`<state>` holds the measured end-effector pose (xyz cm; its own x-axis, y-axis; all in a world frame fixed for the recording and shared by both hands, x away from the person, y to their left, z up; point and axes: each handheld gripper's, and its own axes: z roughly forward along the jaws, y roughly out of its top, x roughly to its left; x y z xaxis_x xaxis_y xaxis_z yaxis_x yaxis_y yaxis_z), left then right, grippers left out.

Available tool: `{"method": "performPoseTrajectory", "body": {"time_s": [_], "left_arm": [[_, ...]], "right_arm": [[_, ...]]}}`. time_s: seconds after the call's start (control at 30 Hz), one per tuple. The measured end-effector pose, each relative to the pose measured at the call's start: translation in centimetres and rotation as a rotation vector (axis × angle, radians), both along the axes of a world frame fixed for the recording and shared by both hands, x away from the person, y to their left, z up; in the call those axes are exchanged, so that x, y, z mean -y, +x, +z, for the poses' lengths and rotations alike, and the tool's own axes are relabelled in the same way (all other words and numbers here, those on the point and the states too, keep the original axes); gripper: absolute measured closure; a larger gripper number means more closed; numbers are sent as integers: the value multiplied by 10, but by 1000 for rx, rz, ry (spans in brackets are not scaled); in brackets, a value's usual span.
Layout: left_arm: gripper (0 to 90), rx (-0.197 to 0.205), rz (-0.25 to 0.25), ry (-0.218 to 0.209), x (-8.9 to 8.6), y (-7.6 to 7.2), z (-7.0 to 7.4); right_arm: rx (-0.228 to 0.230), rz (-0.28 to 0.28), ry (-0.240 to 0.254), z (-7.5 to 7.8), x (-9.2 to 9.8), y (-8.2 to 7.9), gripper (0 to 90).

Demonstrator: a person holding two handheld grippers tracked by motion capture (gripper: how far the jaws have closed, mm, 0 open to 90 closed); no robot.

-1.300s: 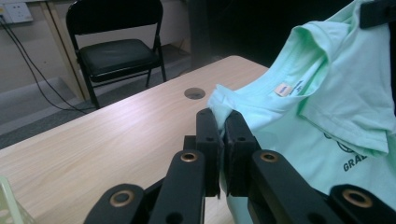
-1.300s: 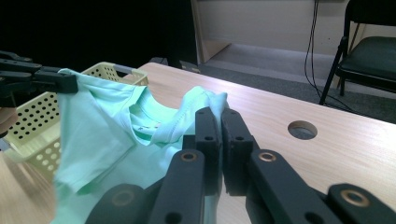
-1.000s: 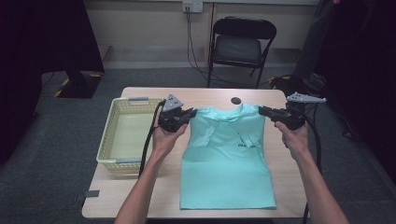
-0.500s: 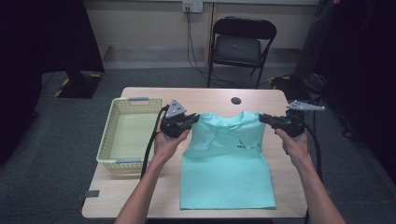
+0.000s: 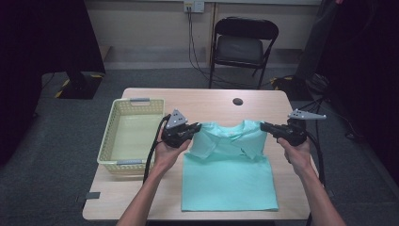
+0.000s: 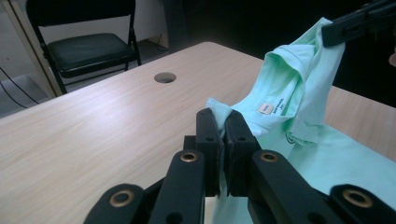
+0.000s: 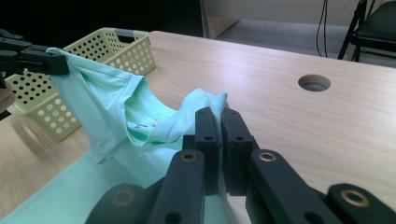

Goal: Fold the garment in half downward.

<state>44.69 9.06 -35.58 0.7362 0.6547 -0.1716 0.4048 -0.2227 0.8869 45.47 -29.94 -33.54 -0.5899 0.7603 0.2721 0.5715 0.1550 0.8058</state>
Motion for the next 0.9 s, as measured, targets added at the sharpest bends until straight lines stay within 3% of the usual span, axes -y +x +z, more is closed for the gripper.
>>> {"method": "performPoseTrajectory", "body": {"time_s": [0.4,0.7,0.9], "left_arm": [[868,-17,-28,-9,0,-17,-10],[868,-32,-49,-3,-5,-36,-14],[868,-38,-52,-21,-8,-46,-17]], "right_arm": [[-24,13,3,-18,3,-18,873],[-20,29,-5,-21,5,-33,873],[-18,45,-8,-27,3,-43,873]]}}
